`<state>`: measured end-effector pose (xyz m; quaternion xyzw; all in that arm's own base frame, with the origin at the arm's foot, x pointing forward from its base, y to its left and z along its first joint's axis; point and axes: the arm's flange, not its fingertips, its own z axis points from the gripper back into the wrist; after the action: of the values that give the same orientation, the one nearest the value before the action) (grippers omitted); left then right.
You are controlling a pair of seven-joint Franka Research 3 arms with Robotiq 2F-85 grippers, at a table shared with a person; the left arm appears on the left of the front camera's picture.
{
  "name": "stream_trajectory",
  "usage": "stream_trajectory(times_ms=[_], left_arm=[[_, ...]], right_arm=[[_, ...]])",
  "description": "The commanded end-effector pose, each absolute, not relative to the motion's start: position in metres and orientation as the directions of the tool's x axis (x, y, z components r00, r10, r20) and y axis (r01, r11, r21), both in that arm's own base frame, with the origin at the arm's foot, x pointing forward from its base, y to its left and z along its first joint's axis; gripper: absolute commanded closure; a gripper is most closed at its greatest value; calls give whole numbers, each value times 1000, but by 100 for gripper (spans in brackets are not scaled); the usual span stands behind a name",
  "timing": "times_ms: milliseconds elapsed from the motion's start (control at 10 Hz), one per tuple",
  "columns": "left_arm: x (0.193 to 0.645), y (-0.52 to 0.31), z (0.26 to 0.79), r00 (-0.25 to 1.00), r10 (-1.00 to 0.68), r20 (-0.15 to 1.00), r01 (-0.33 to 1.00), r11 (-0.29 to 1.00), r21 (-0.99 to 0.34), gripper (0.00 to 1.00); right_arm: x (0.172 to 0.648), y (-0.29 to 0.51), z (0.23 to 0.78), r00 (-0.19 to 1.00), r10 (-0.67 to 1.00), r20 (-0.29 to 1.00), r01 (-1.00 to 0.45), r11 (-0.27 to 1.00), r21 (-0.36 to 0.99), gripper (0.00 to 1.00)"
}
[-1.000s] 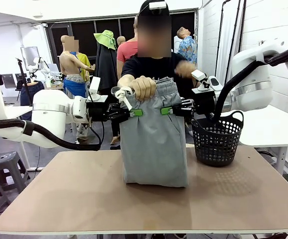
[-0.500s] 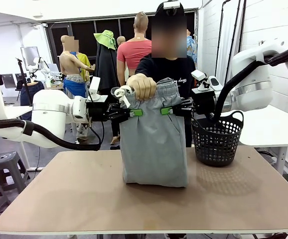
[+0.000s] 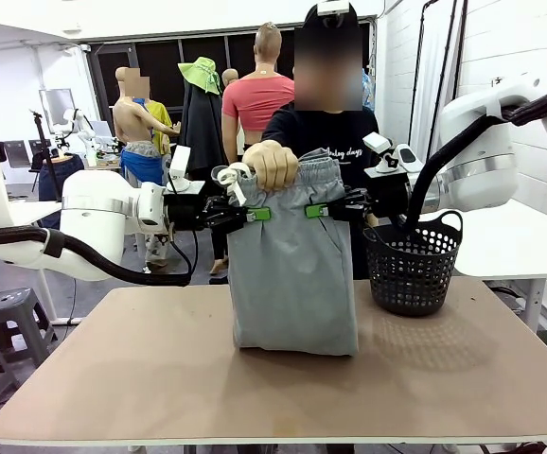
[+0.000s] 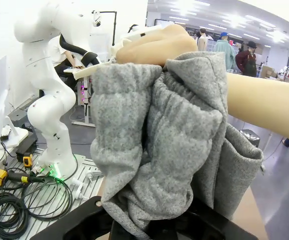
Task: Fold the training pants.
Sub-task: Release the ends of the Training pants and then grab the overlapped ends.
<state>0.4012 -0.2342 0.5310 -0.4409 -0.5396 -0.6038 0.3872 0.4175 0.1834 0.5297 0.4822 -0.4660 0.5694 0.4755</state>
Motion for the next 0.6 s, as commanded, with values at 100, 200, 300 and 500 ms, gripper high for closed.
stream_trajectory(times_ms=[100, 200, 300, 500], left_arm=[[399, -234, 533, -323, 20, 946, 940, -114, 323, 100], [399, -234, 533, -323, 20, 946, 940, -114, 323, 100], [399, -234, 533, -323, 20, 946, 940, -114, 323, 100], [399, -234, 533, -323, 20, 946, 940, -114, 323, 100]], right_arm=[[414, 183, 530, -90, 71, 993, -990, -115, -82, 100], [414, 183, 530, -90, 71, 993, -990, -115, -82, 100], [414, 183, 530, -90, 71, 993, -990, -115, -82, 100], [414, 183, 530, -90, 71, 993, -990, -115, -82, 100]])
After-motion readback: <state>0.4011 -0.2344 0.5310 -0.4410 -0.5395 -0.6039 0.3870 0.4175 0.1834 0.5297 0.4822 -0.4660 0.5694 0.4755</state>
